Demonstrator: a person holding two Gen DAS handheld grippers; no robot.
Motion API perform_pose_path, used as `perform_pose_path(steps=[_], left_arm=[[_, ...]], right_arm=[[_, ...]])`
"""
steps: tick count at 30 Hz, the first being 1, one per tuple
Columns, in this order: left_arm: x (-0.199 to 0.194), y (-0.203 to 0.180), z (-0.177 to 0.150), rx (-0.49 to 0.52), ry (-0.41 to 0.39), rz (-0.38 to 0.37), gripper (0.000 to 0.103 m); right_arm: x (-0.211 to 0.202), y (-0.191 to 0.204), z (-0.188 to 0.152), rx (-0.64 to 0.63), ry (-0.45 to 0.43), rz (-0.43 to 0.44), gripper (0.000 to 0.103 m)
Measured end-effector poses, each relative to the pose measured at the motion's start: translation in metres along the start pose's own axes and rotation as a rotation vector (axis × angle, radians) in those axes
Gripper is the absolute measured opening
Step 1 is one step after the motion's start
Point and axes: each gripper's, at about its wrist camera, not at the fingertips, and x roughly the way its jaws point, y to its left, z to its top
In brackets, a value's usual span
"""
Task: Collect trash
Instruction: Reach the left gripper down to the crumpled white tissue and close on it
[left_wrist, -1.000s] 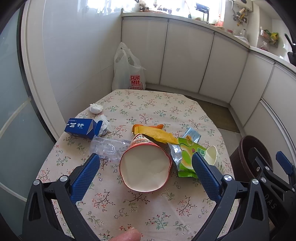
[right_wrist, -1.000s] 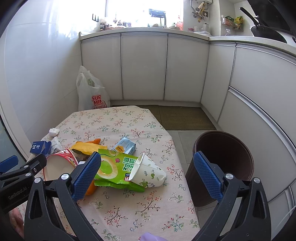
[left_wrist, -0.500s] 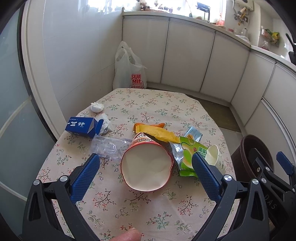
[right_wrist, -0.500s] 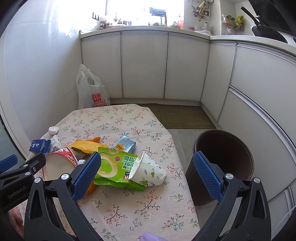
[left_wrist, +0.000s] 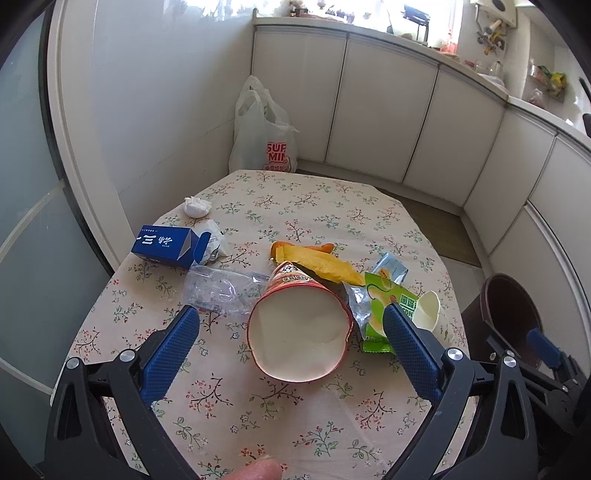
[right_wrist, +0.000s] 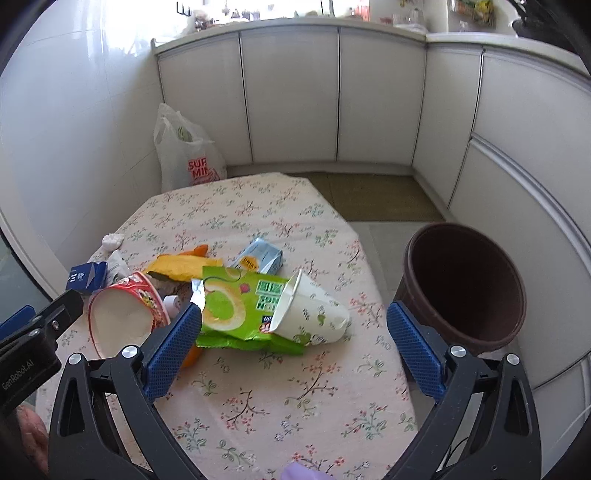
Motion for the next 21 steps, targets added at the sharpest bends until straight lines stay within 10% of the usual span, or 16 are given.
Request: perform_pose_path(steps=[11, 16, 21], left_arm=[[0.019, 0.053, 0.069, -0.088, 0.001, 0.053, 0.097], [0.086, 0.063, 0.118, -0.035, 0.221, -0.104, 0.097], [0.149, 0.073, 0.136, -0.016, 0.341, 0.01, 0.097]], right_arm=[[0.031, -0.008, 0.008, 0.209, 0.214, 0.202, 0.096], [0.041, -0.014, 0.013, 0.286, 0.253, 0.223, 0.096], [0.053, -0.019, 0.02, 0.339, 0.291, 0.255, 0.096]])
